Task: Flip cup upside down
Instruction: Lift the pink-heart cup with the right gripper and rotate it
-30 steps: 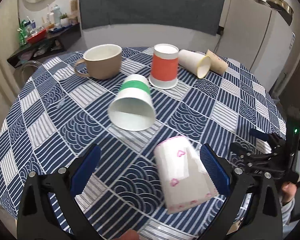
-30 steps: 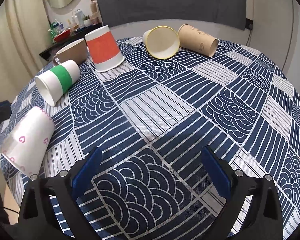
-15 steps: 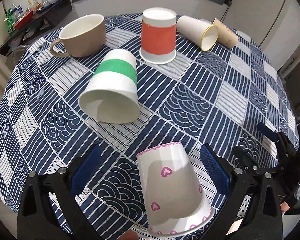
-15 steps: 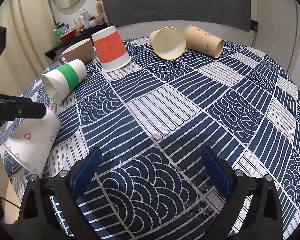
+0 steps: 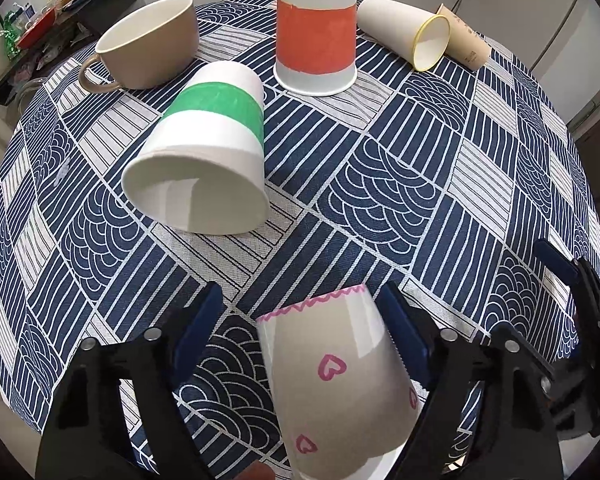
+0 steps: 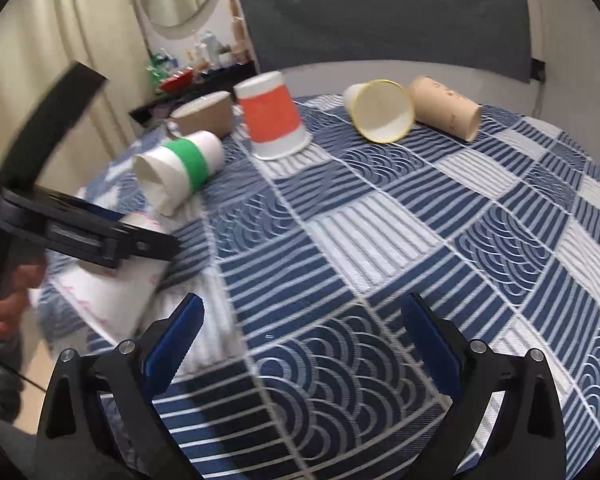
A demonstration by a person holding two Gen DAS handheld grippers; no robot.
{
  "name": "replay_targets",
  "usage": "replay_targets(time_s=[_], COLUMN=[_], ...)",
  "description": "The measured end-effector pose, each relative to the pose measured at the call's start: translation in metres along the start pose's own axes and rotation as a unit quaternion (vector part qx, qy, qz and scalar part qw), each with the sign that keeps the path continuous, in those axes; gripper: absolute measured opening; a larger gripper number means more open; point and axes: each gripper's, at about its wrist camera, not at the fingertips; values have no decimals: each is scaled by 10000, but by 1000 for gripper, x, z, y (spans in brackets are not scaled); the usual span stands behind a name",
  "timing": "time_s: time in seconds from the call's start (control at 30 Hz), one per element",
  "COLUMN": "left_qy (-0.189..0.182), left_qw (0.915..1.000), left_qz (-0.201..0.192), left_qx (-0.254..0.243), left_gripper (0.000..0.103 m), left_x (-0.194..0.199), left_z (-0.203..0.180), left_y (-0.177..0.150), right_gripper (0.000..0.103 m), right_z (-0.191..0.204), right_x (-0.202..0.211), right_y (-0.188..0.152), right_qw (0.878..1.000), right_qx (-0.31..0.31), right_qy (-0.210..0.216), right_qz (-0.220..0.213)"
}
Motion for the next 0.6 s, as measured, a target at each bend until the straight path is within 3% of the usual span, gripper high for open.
replay_targets(time_s=[0.1,0.33,0.6], left_qy=[-44,33,350], left_qw=[10000,9998,9975], left_qz=[4,-193,-557], left_qx=[-2,-61,-276], left_gripper=[64,61,58], left_x=[-1,6,19], left_z=[1,2,-1], left_y=[-2,-5,-7], right_gripper=[95,95,95], right_z=[7,13,19], right_x=[11,11,-1], right_y=[3,0,-5], right_qw=[9996,9920,9903], right_qx=[58,-71,-92], right_qy=[251,1245,1331], right_qz=[-117,197,396])
Point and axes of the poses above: each gripper's, at about its wrist camera, not at the fingertips, and x roughly against the way its jaws point, z to its left, y to its top, and after that the axes turned 7 degrees about -y, right-handed
